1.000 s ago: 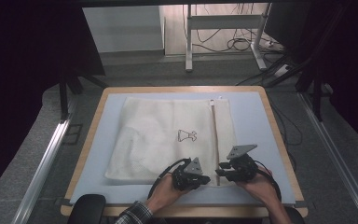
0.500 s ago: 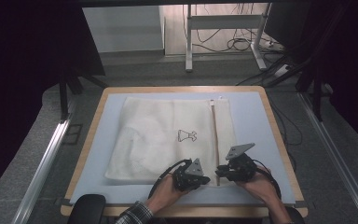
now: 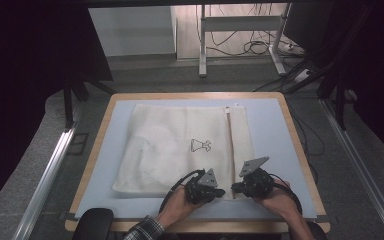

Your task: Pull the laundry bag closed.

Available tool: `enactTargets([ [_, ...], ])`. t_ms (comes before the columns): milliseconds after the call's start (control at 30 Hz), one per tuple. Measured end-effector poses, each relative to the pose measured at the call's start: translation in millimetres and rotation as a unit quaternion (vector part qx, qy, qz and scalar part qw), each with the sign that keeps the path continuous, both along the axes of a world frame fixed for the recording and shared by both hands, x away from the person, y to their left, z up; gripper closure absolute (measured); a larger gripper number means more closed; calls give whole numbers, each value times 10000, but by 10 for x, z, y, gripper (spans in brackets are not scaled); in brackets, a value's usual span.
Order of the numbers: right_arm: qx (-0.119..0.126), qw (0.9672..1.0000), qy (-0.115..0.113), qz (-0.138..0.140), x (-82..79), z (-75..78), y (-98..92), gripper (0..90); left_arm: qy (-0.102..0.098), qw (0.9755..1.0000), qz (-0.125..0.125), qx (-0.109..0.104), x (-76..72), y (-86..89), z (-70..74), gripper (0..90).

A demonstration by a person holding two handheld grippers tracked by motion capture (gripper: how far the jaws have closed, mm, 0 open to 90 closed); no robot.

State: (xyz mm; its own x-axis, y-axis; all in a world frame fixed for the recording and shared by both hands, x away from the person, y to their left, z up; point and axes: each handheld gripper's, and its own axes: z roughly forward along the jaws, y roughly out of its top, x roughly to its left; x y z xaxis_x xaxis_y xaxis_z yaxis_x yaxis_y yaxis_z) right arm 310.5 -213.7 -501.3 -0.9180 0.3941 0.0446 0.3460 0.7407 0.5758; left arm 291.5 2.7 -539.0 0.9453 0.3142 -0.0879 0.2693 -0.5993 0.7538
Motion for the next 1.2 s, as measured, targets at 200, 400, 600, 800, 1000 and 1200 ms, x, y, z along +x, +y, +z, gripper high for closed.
enactTargets([
  [200,-66,10000,30,-24,1,-13,3,855,37,9999,147,-46,-18,-54,9,899],
  [400,-65,10000,-1,-35,0,-18,1,854,125,9998,91,-94,-21,-128,13,897],
  [600,-65,10000,-7,-56,-5,-21,0,854,95,9999,-48,-36,-18,-138,9,899],
  [800,-98,9999,-23,-63,-13,-24,4,854,-26,10000,-60,16,-42,-146,5,900],
  [1000,-206,9997,-148,-54,-28,-18,27,856,-58,10000,-65,39,-52,-147,5,900],
  [1200,-250,9995,-204,-55,-20,-13,35,856,-68,9999,-73,38,-54,-146,4,900],
])
